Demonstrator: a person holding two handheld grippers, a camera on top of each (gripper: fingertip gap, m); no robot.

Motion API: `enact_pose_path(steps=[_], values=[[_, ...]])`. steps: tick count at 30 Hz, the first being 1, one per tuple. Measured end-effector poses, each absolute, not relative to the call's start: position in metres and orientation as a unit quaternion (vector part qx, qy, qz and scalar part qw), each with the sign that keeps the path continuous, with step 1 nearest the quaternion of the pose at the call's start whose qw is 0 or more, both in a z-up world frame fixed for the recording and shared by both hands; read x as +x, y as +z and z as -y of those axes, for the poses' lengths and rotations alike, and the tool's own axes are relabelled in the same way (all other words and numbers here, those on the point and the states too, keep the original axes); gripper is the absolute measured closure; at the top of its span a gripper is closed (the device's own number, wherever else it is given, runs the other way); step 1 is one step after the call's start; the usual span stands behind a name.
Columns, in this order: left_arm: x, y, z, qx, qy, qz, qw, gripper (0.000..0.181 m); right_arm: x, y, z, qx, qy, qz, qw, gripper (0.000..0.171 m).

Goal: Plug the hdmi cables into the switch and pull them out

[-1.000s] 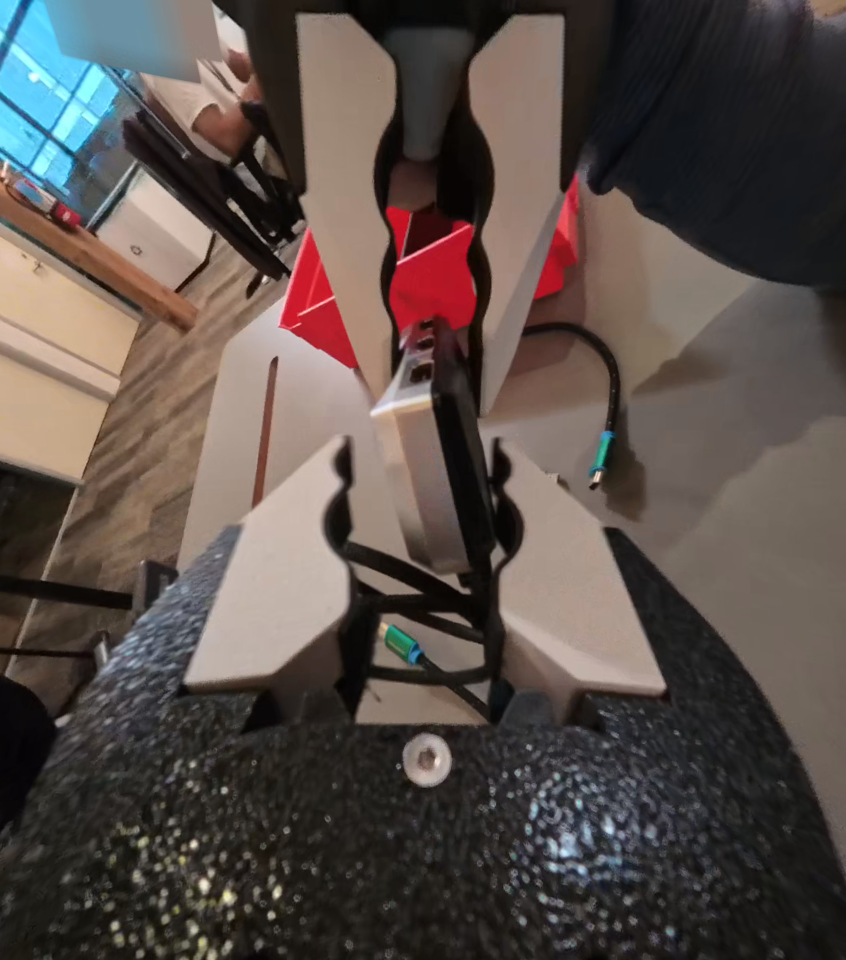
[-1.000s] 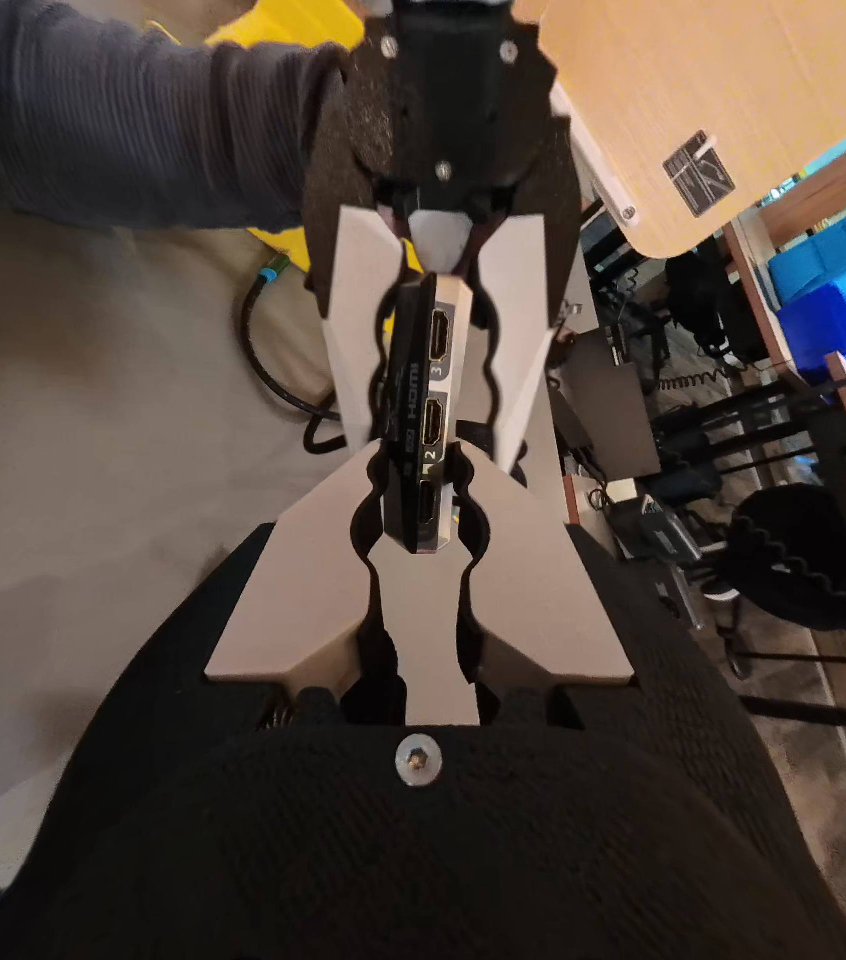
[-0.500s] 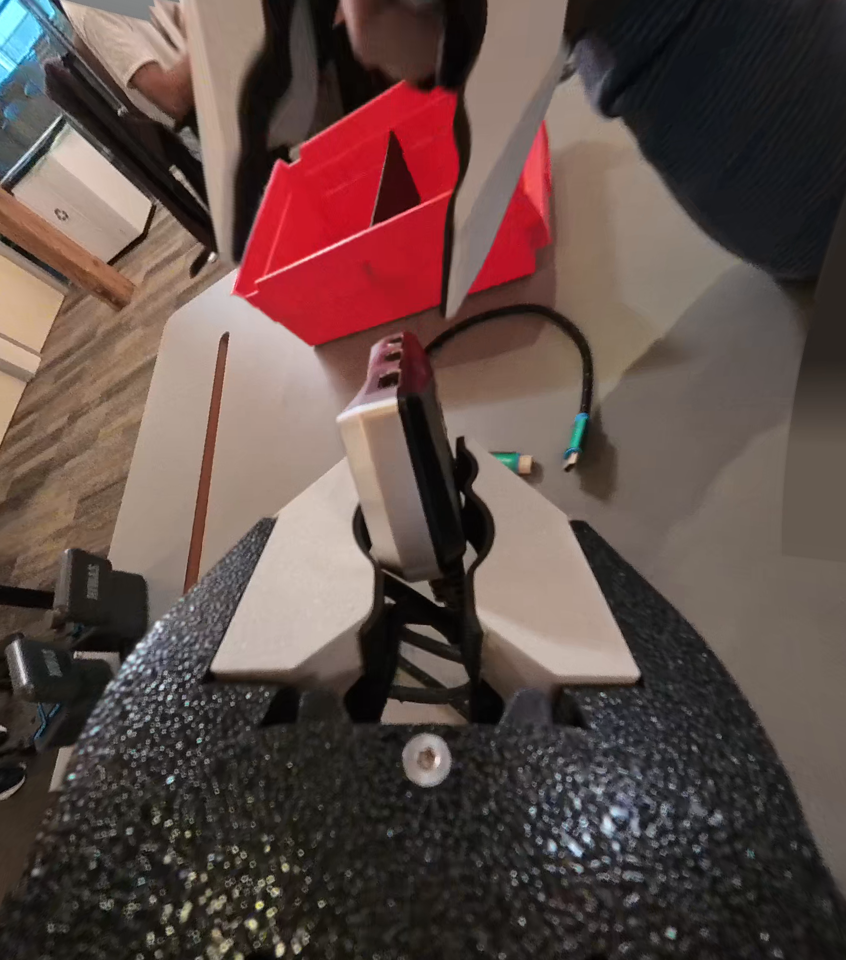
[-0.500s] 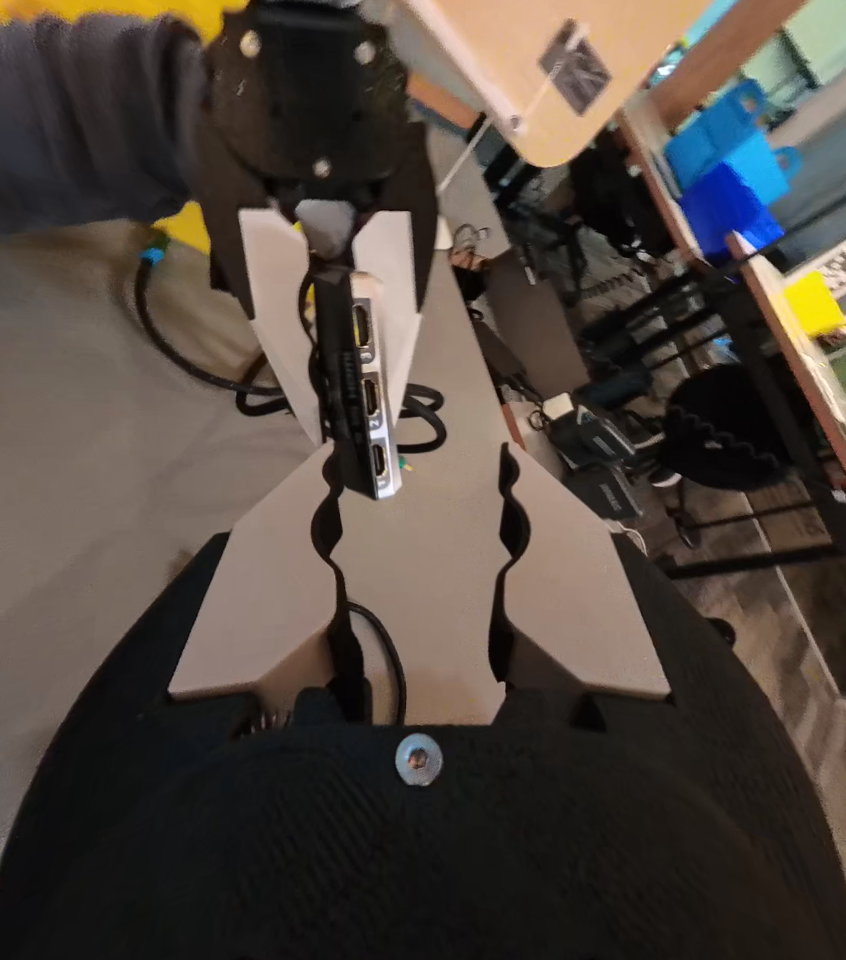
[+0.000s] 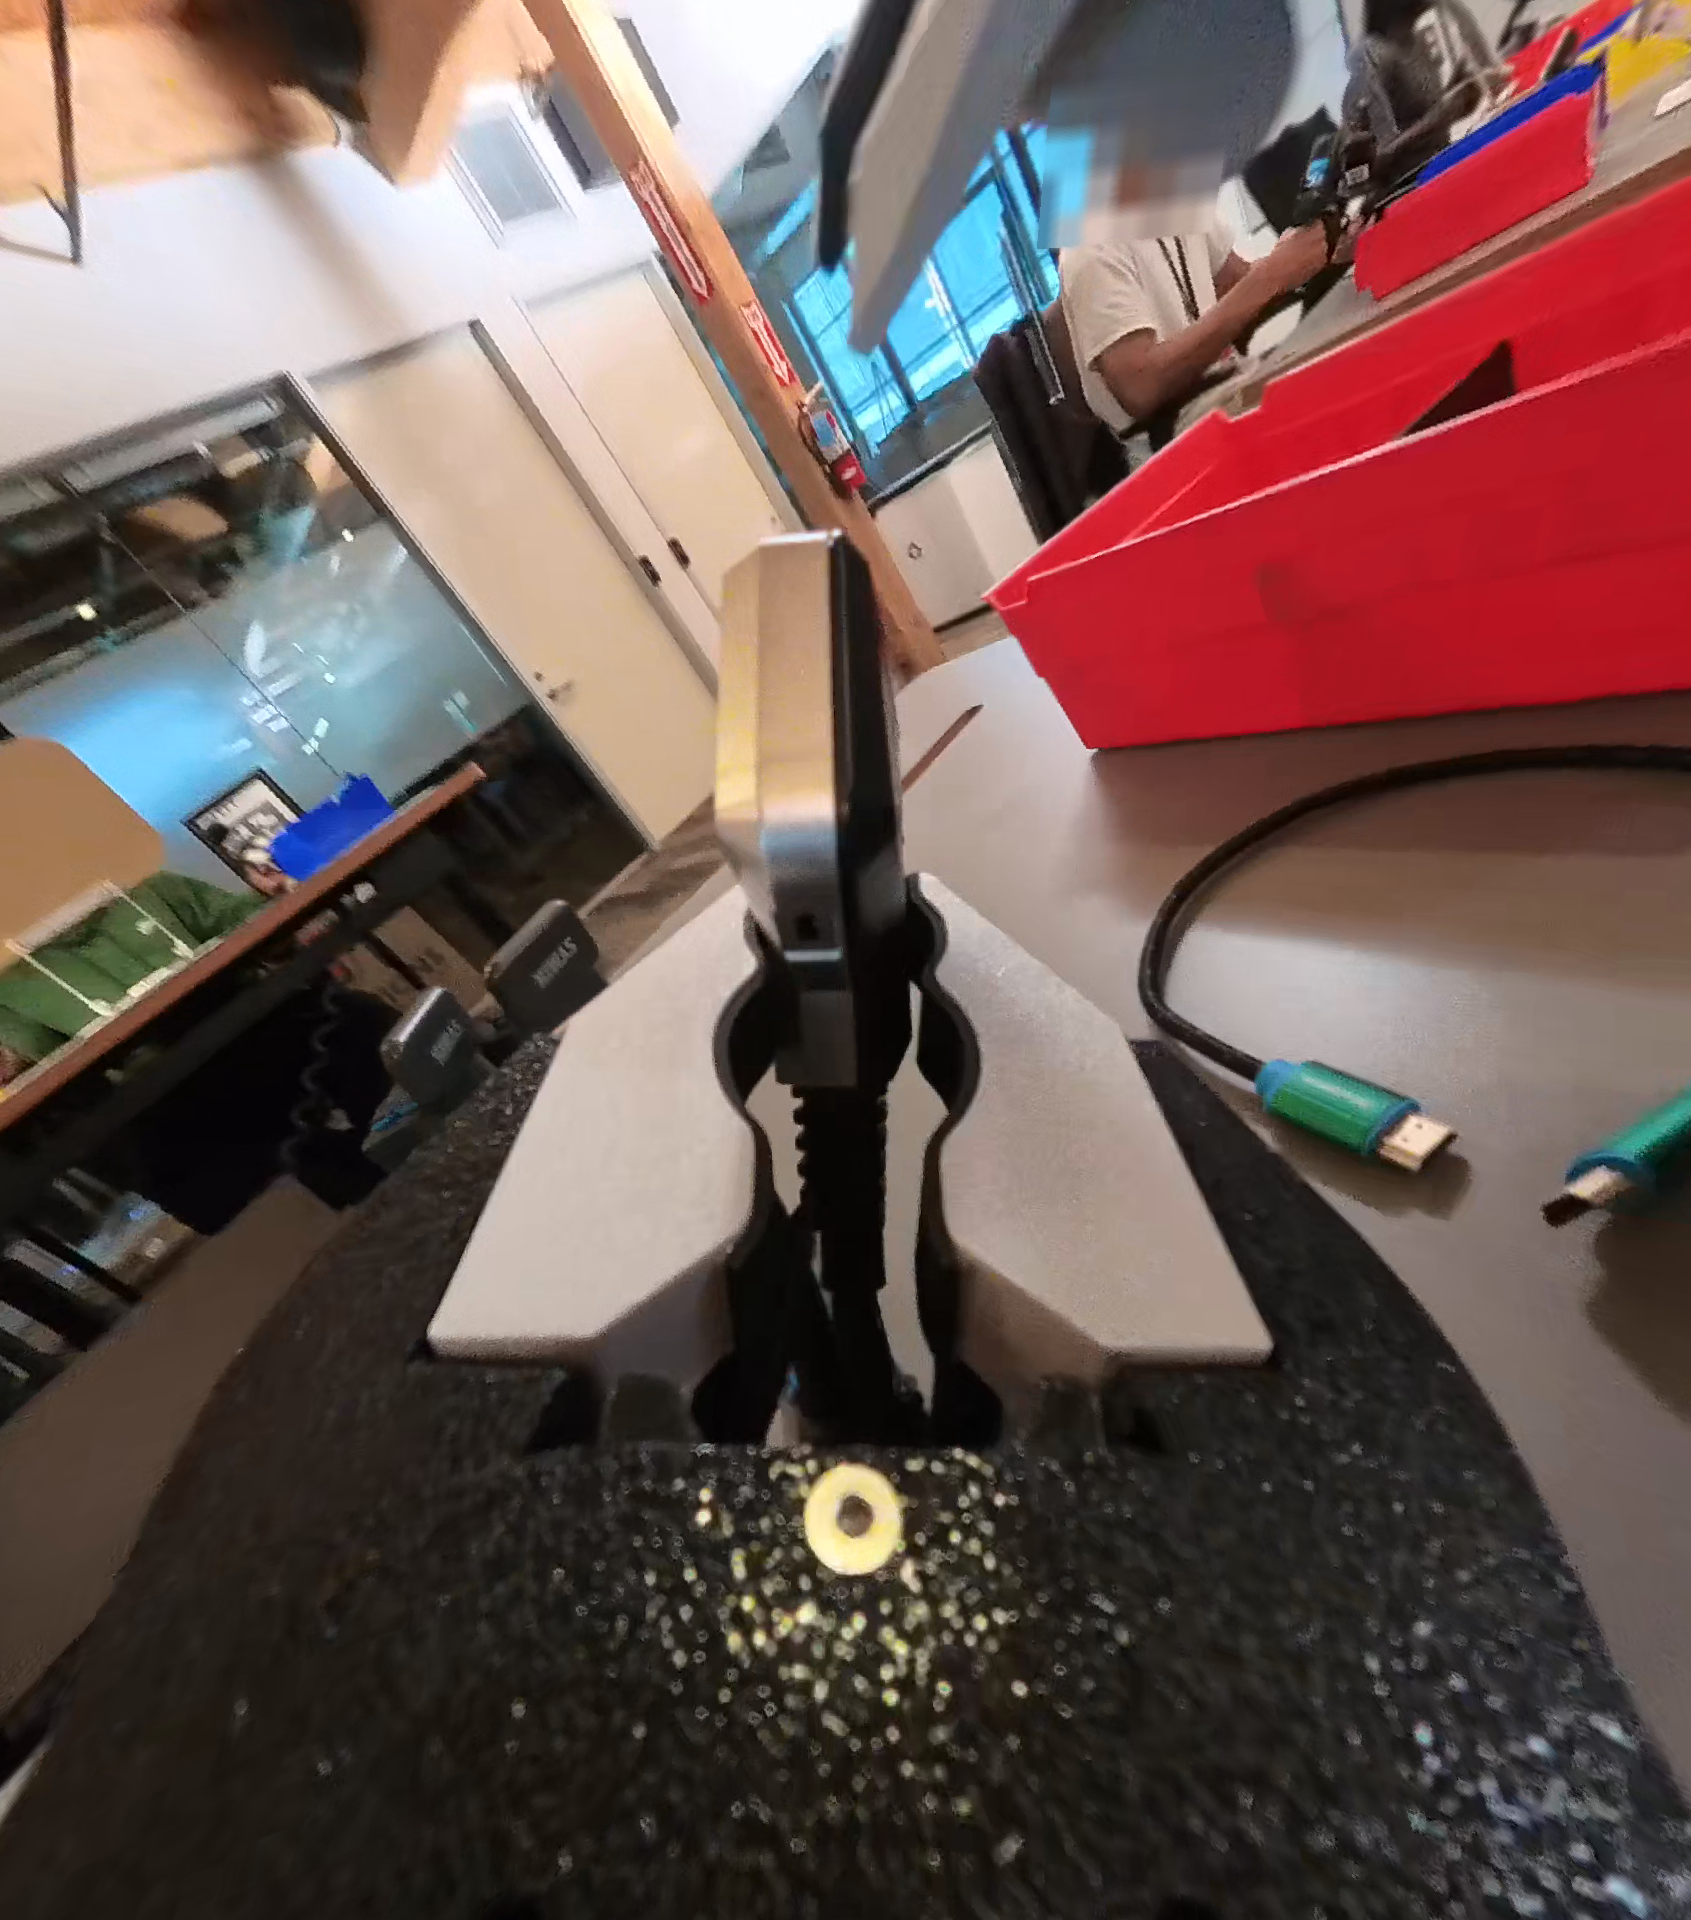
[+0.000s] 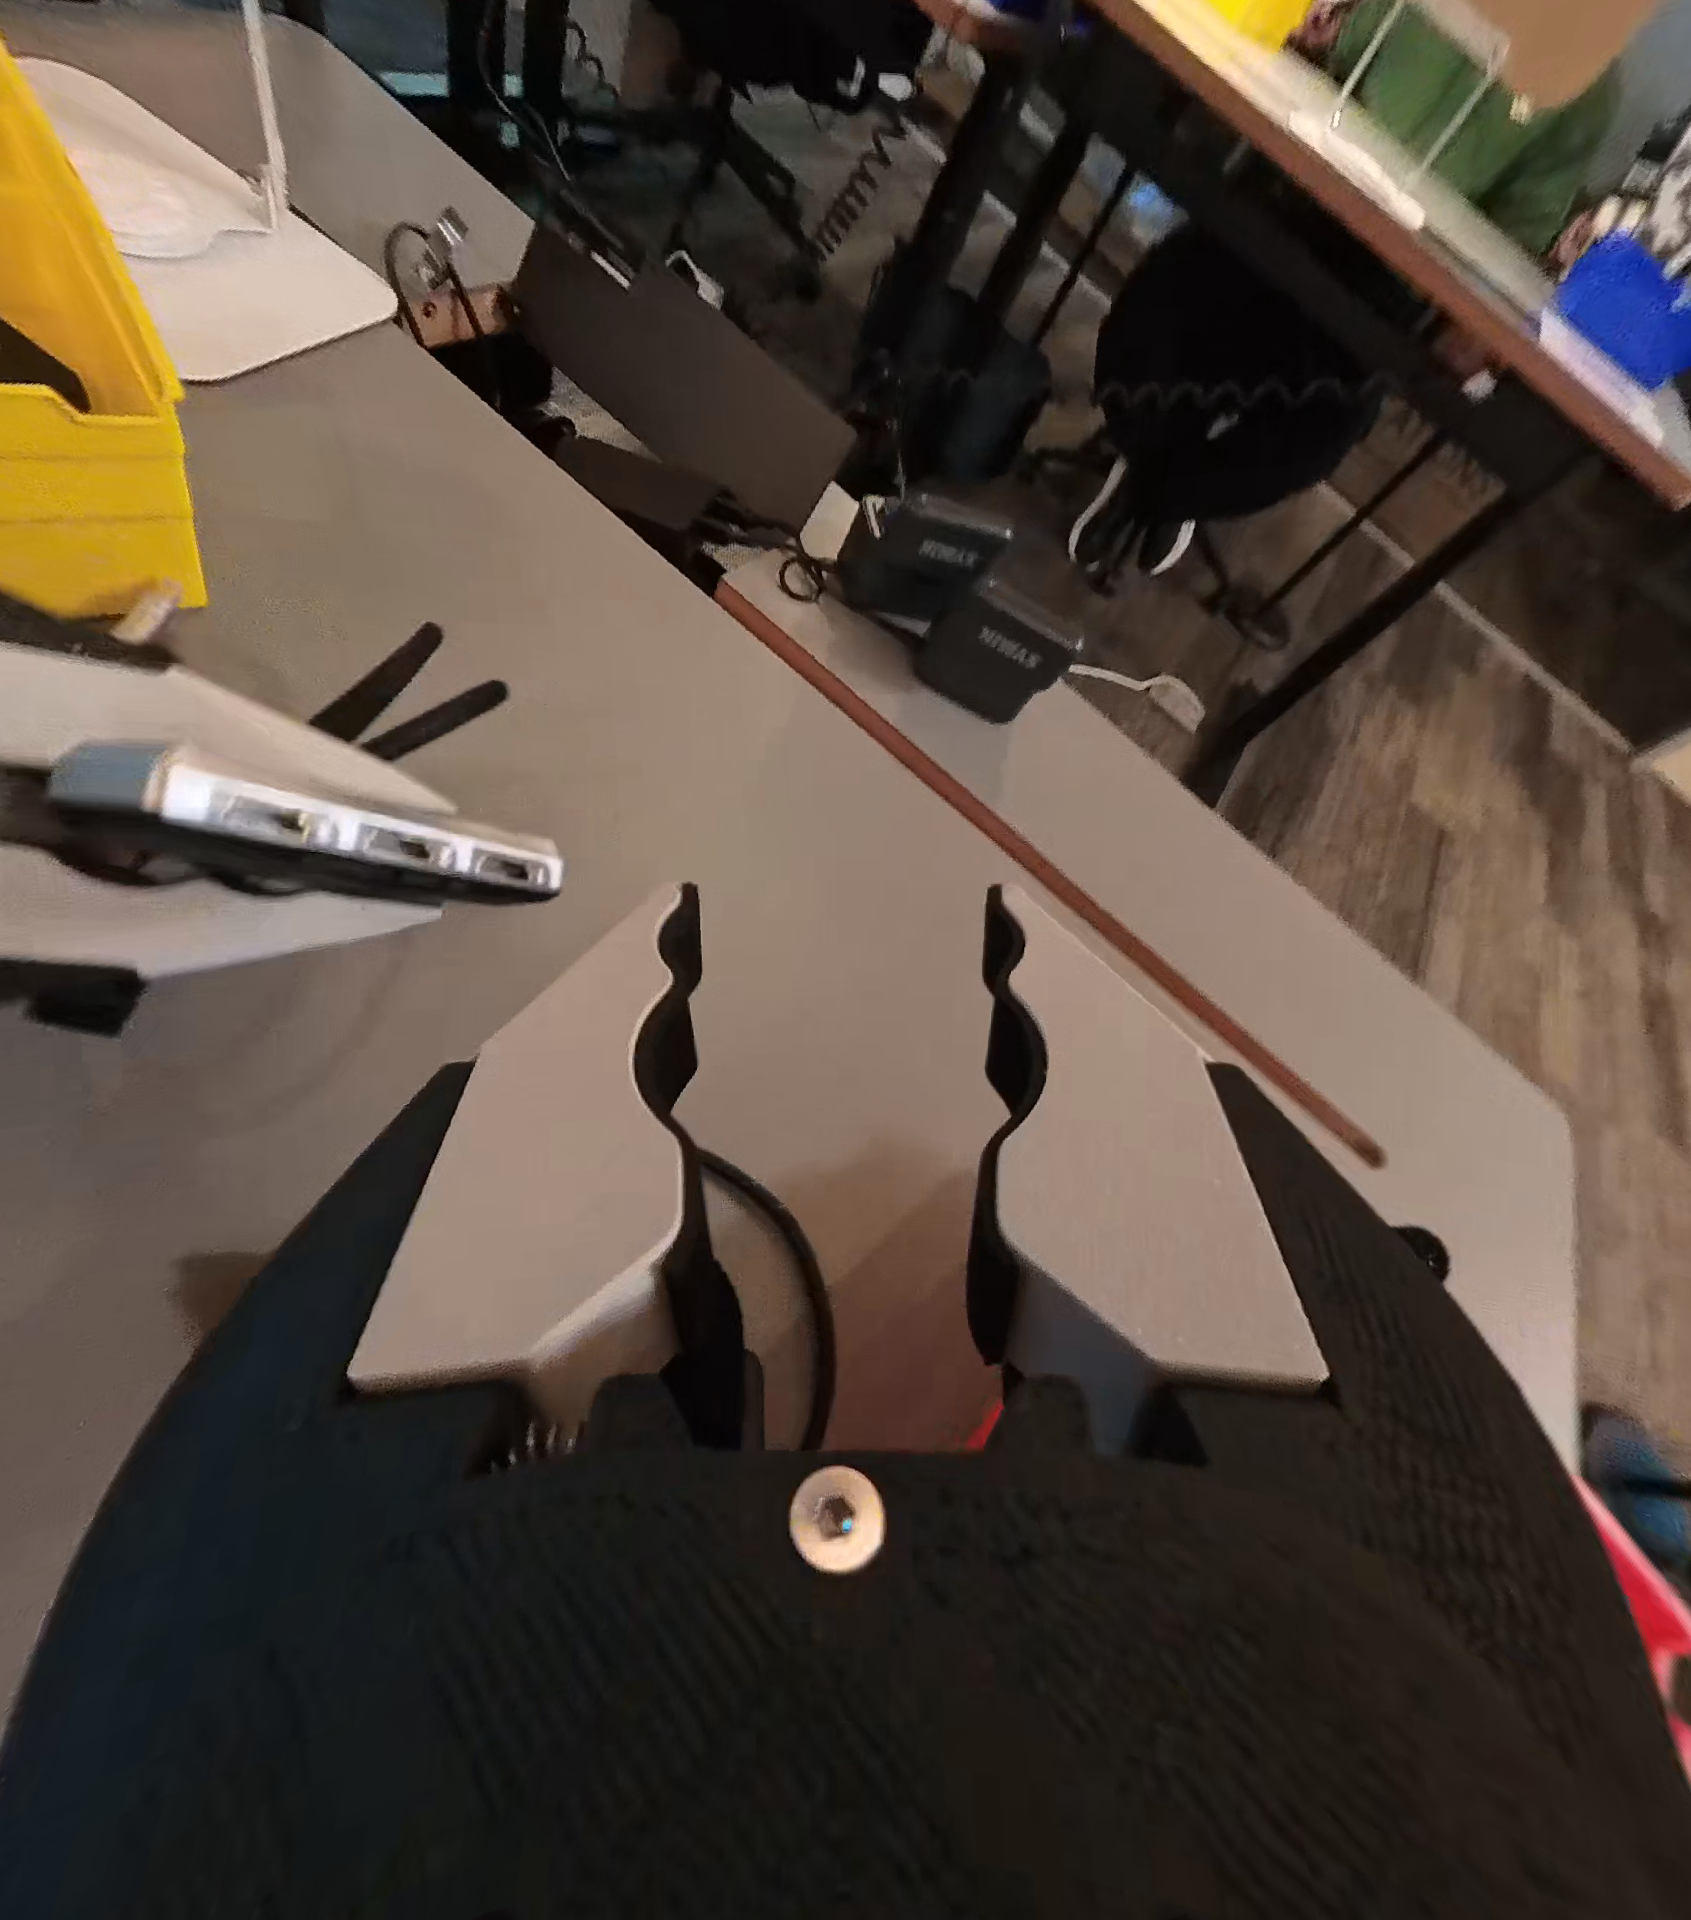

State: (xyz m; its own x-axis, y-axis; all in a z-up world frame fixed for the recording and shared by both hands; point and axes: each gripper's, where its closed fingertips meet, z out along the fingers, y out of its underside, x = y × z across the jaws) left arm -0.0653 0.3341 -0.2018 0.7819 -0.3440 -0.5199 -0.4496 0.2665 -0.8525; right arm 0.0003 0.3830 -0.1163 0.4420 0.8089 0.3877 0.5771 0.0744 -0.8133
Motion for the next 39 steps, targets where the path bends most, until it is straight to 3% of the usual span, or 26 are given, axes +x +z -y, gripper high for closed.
enact_pose_path(steps=[5,9,16,28,32,35,39], values=[[-0.057,-0.207,-0.326,-0.578,0.046,-0.346,0.738,0.162,-0.013,-0.138,-0.396,-0.729,0.179,0.449,0.484,0.121],[-0.060,-0.206,-0.329,-0.581,0.022,-0.330,0.743,0.161,-0.020,-0.188,-0.383,-0.778,0.264,0.414,0.392,0.121],[-0.062,-0.206,-0.331,-0.587,-0.012,-0.320,0.744,0.161,0.010,-0.258,-0.291,-0.723,0.266,0.555,0.314,0.127],[-0.058,-0.209,-0.331,-0.587,-0.011,-0.334,0.738,0.161,0.021,-0.316,-0.262,-0.699,0.142,0.634,0.298,0.141],[-0.057,-0.210,-0.331,-0.587,-0.008,-0.337,0.736,0.161,0.015,-0.321,-0.264,-0.697,0.134,0.637,0.301,0.146],[-0.056,-0.210,-0.331,-0.586,-0.004,-0.341,0.735,0.161,0.013,-0.322,-0.264,-0.694,0.128,0.639,0.307,0.160],[-0.056,-0.210,-0.331,-0.586,-0.001,-0.343,0.734,0.161,0.012,-0.313,-0.267,-0.673,0.119,0.646,0.340,0.161]])
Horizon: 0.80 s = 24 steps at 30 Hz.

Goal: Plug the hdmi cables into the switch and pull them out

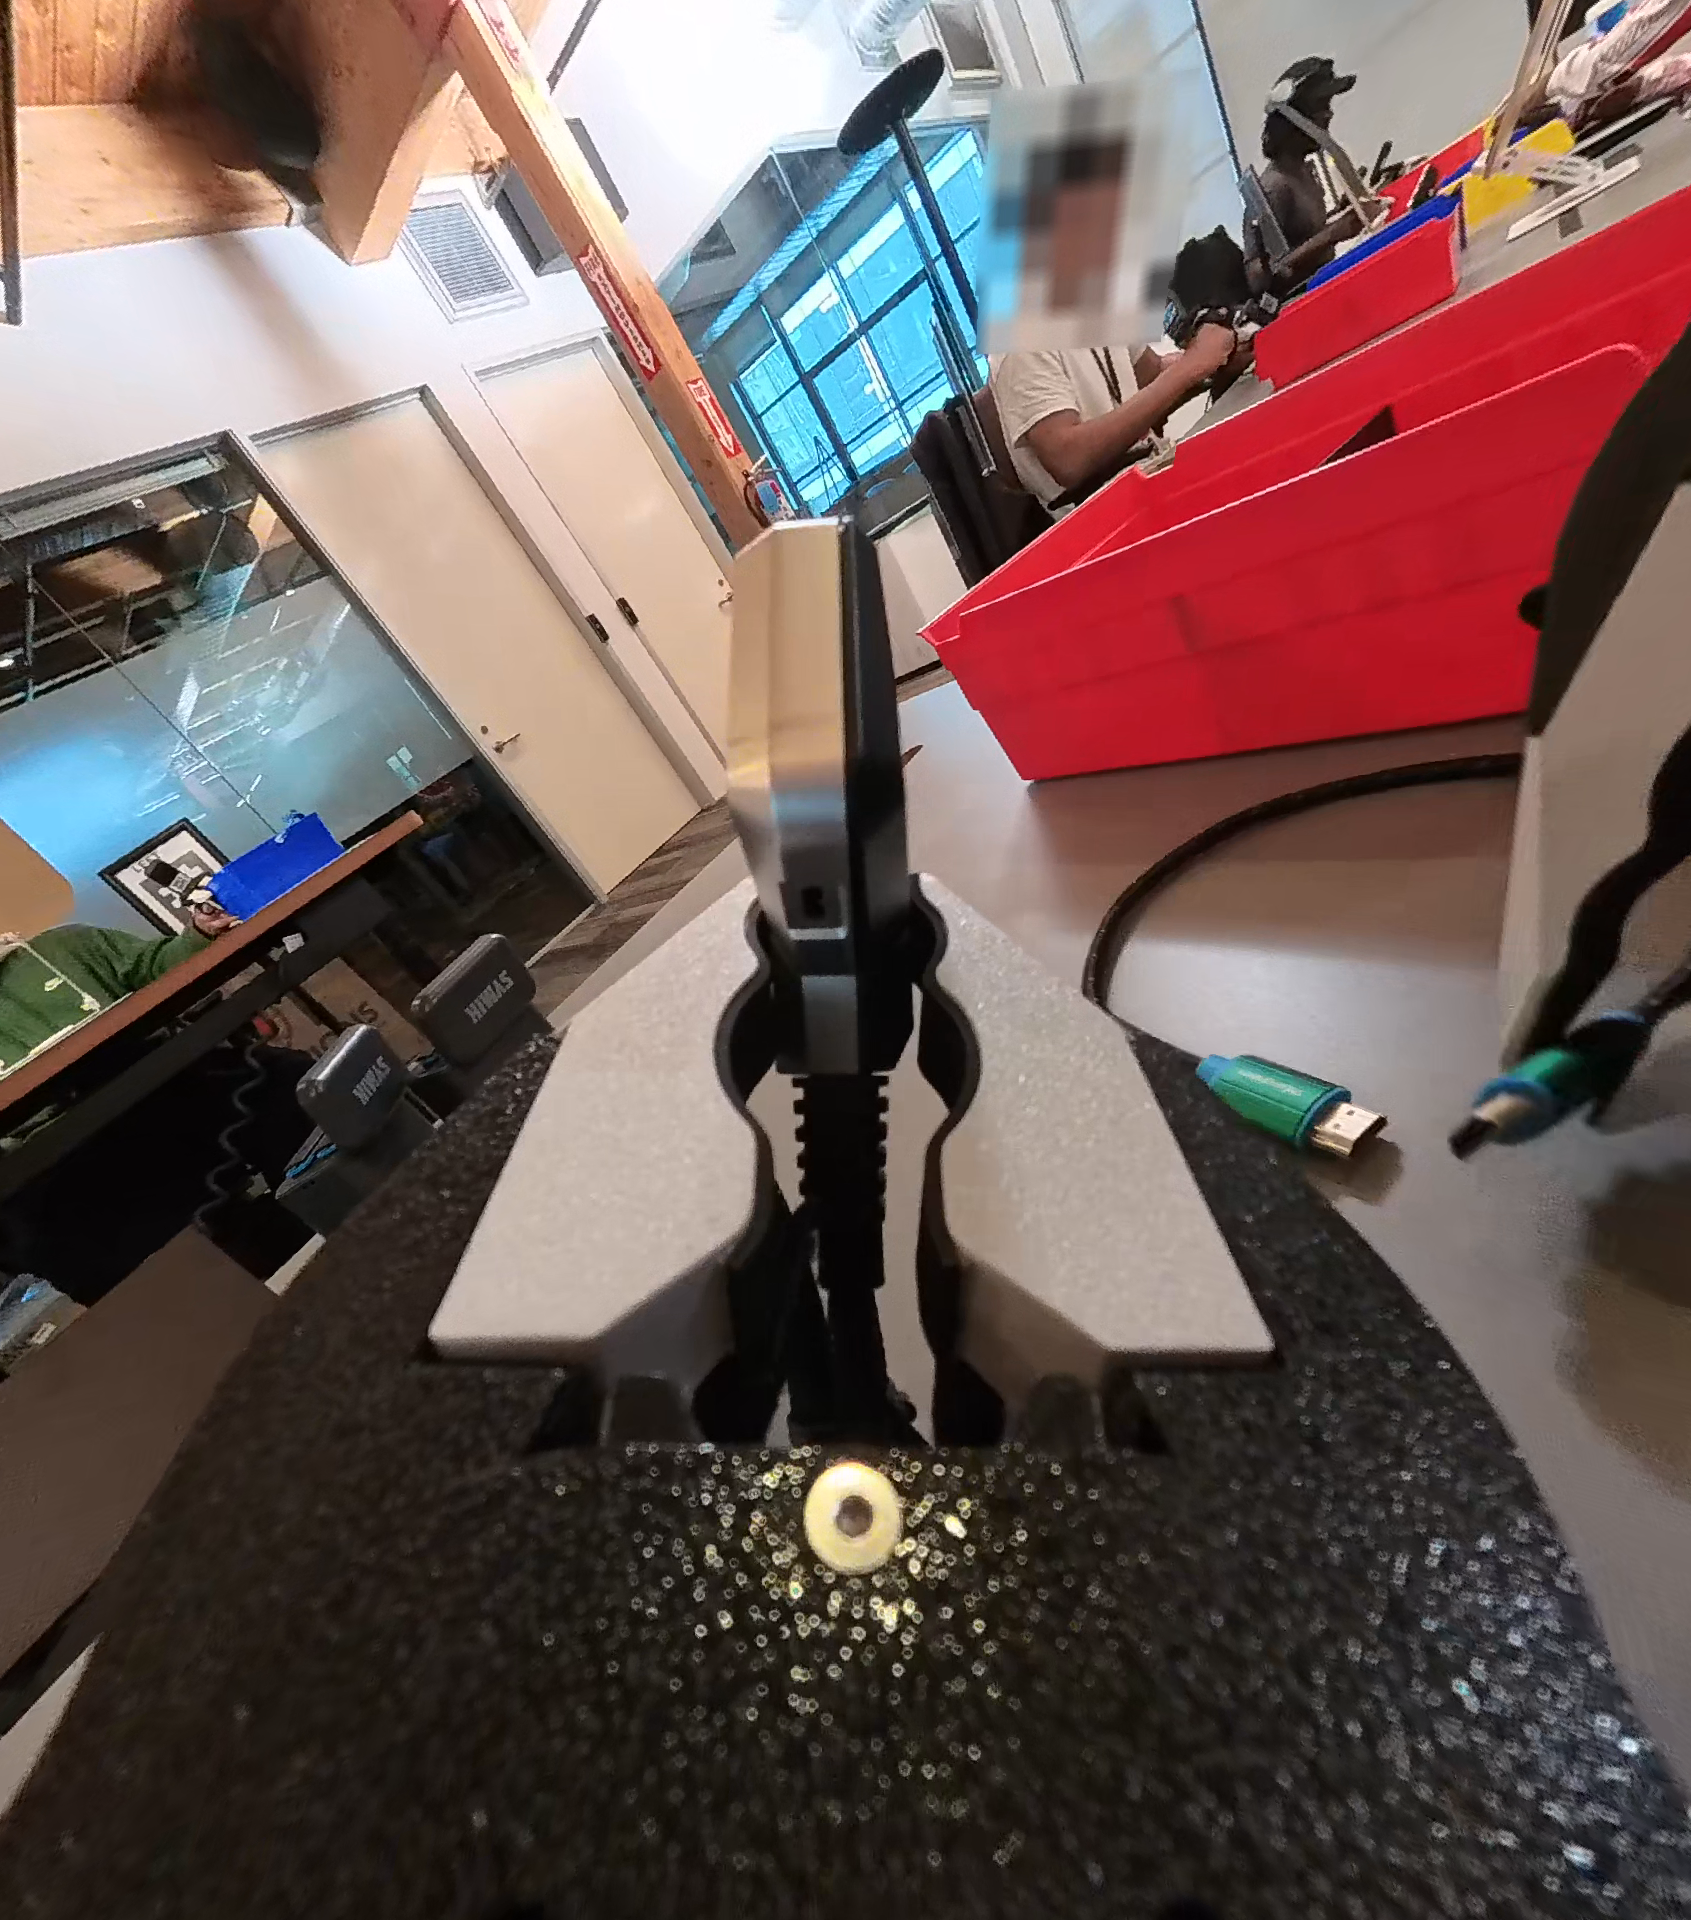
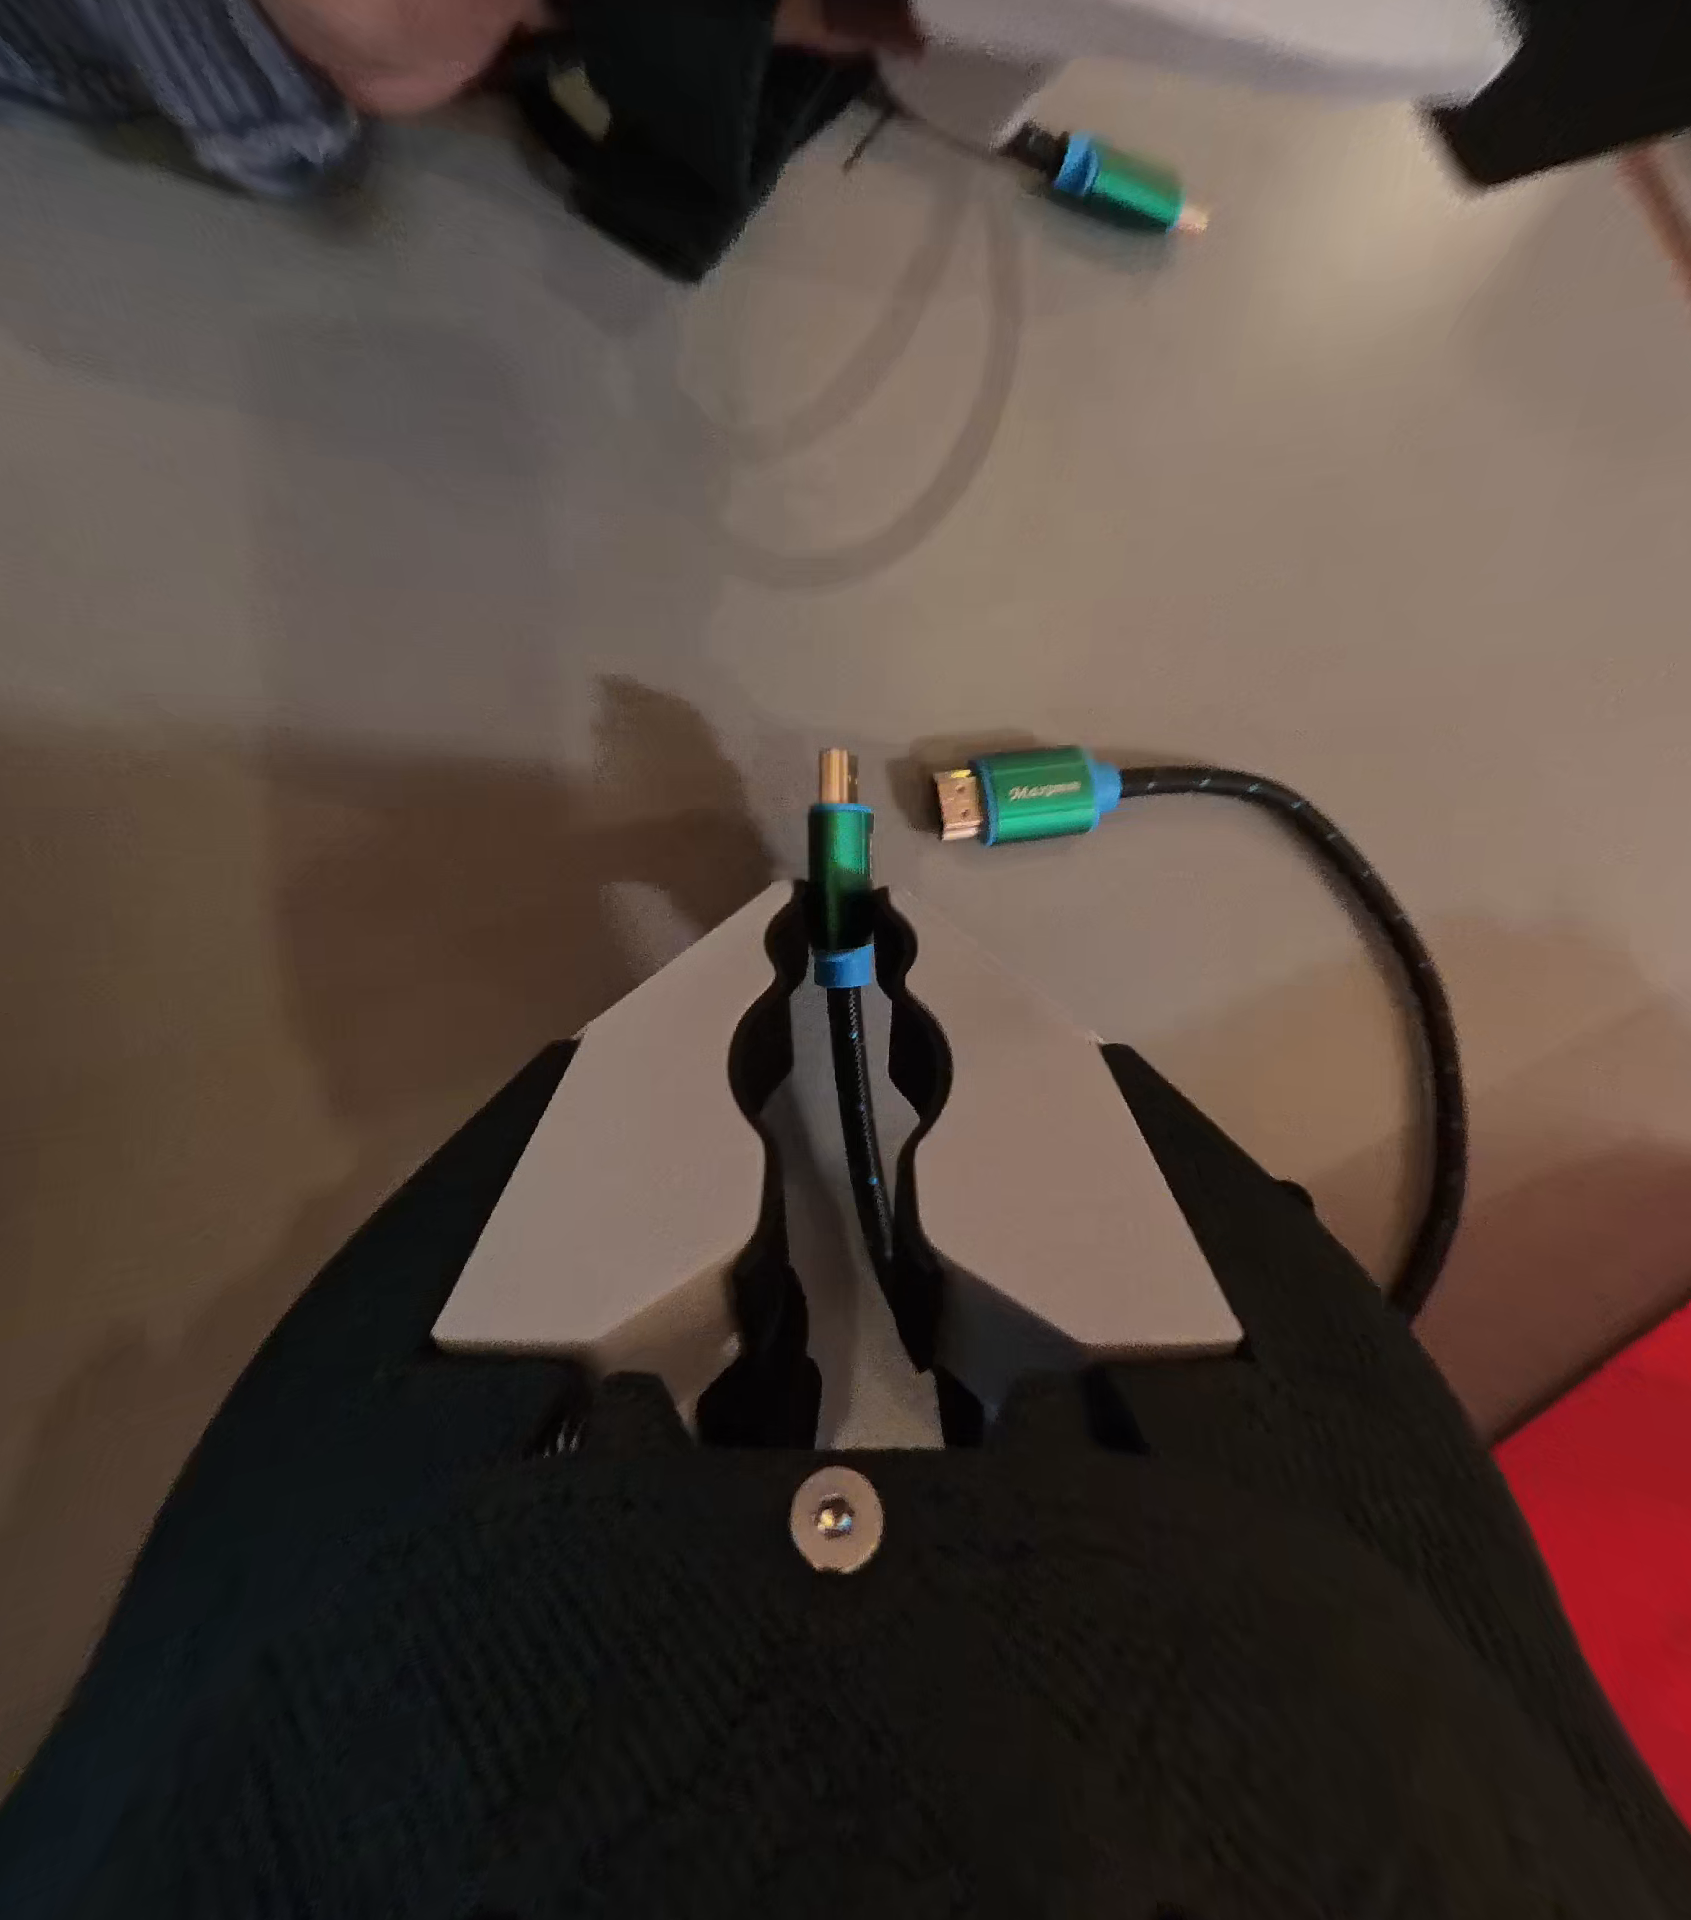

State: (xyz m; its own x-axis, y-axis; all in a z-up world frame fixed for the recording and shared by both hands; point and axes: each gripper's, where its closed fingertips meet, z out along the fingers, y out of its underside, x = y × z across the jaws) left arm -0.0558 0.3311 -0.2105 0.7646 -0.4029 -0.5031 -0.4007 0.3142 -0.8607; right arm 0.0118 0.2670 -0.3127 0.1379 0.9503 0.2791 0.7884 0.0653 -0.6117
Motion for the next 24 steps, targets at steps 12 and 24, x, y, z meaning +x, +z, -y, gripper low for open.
enact_pose_path(steps=[12,24], values=[[-0.055,-0.210,-0.330,-0.580,0.018,-0.350,0.735,0.162,0.013,-0.252,-0.288,-0.546,0.027,0.620,0.563,0.162],[-0.056,-0.202,-0.325,-0.564,0.006,-0.341,0.752,0.161,0.014,-0.184,-0.294,-0.435,-0.170,0.571,0.675,0.162]])
